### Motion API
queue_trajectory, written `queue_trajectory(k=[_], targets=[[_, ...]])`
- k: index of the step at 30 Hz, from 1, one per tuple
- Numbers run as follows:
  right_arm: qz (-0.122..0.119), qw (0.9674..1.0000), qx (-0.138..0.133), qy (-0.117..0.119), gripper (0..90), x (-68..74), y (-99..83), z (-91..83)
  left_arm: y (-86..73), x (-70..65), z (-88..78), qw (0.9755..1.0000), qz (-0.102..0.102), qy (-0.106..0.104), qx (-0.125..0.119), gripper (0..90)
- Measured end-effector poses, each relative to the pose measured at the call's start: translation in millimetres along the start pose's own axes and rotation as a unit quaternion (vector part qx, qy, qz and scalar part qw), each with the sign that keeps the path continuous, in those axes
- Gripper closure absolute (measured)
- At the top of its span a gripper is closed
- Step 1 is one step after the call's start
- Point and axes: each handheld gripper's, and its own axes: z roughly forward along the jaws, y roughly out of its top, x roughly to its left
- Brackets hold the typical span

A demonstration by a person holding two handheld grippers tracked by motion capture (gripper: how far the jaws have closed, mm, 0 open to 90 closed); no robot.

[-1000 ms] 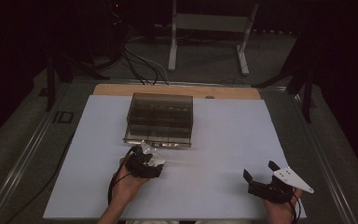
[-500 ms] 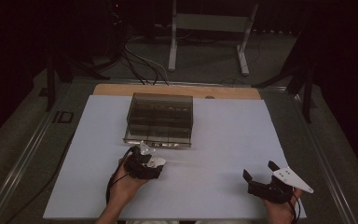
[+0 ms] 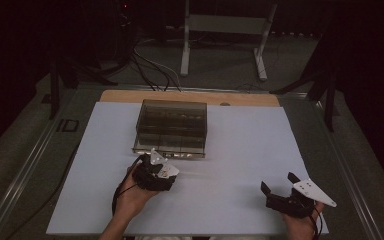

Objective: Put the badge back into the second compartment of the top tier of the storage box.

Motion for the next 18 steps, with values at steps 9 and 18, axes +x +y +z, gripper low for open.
queue_trajectory(k=[9,18], targets=[[0.000,1.0000,0.000,0.001,0.0,-0.1,0.0,-0.1,3.2,1.9,-7.7,0.9999,0.010,-0.005,-0.003,34.7],[-0.001,1.0000,0.001,0.001,0.0,0.1,-0.1,0.0,6.0,3.0,-14.2,0.9998,0.015,-0.013,-0.007,34.7]])
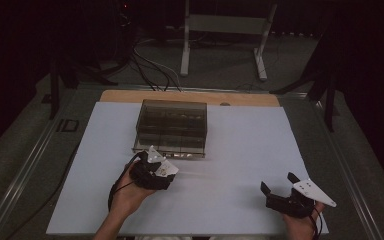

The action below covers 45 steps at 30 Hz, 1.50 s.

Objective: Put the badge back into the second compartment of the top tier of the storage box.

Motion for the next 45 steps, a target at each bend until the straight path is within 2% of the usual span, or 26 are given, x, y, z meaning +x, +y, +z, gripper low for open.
queue_trajectory(k=[8,29,45], targets=[[0.000,1.0000,0.000,0.000,0.0,0.1,0.1,-0.2,2.0,0.6,-4.0,1.0000,0.005,0.000,0.000,34.7],[0.000,1.0000,0.000,0.000,0.0,0.1,0.0,0.1,9.0,4.3,-15.7,0.9999,0.002,0.006,-0.011,34.7],[0.001,1.0000,0.001,0.000,0.0,0.0,-0.2,0.5,15.4,7.6,-19.8,0.9997,-0.010,0.006,-0.022,34.7]])
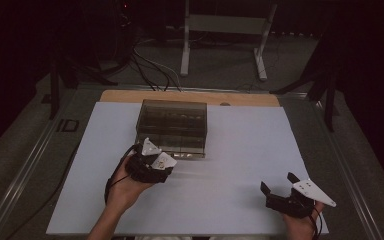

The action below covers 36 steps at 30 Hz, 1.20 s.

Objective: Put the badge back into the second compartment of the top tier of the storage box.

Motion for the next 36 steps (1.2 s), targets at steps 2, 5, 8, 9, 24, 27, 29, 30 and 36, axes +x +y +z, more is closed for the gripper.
queue_trajectory(k=[2,5,8,9,24,27,29,30,36], targets=[[0.000,1.0000,0.000,0.000,0.0,0.0,0.0,0.1,0.4,0.1,0.0,1.0000,-0.002,-0.001,-0.002,34.7],[-0.001,1.0000,0.000,0.001,0.0,0.0,0.0,-0.2,1.1,0.1,-0.3,1.0000,0.000,-0.001,-0.001,34.7],[0.001,1.0000,0.000,0.000,0.0,-0.2,0.0,-0.1,2.2,-0.1,-0.9,1.0000,0.000,-0.002,-0.003,34.7],[0.000,1.0000,0.000,0.000,0.0,-0.2,0.0,-0.1,2.6,-0.2,-1.0,1.0000,0.000,-0.002,-0.004,34.7],[0.000,1.0000,0.000,0.000,0.0,-0.1,0.1,-0.4,10.4,3.0,-4.3,0.9999,-0.003,-0.001,-0.011,34.7],[0.000,1.0000,0.000,0.000,0.0,0.0,0.2,-0.5,11.8,3.5,-4.2,0.9999,-0.005,-0.001,-0.012,34.7],[0.000,1.0000,-0.001,0.000,0.0,-0.2,0.1,-0.4,12.4,4.0,-4.0,0.9999,-0.005,0.000,-0.013,34.7],[0.000,1.0000,-0.001,0.000,0.0,-0.2,0.1,-0.4,12.6,4.3,-4.1,0.9999,-0.006,0.000,-0.013,34.7],[0.000,1.0000,0.000,0.000,0.0,-0.1,0.1,-0.5,13.5,6.1,-3.5,0.9999,-0.009,-0.001,-0.013,34.6]])
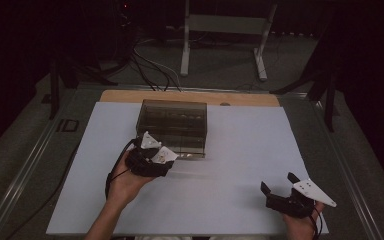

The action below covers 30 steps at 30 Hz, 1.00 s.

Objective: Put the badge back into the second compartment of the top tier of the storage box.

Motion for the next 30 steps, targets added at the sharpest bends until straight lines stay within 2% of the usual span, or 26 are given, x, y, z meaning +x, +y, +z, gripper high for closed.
queue_trajectory(k=[30], targets=[[0.000,1.0000,0.001,0.000,0.0,-0.1,-0.3,0.7,8.0,10.4,4.7,0.9998,-0.017,0.005,-0.004,34.7]])
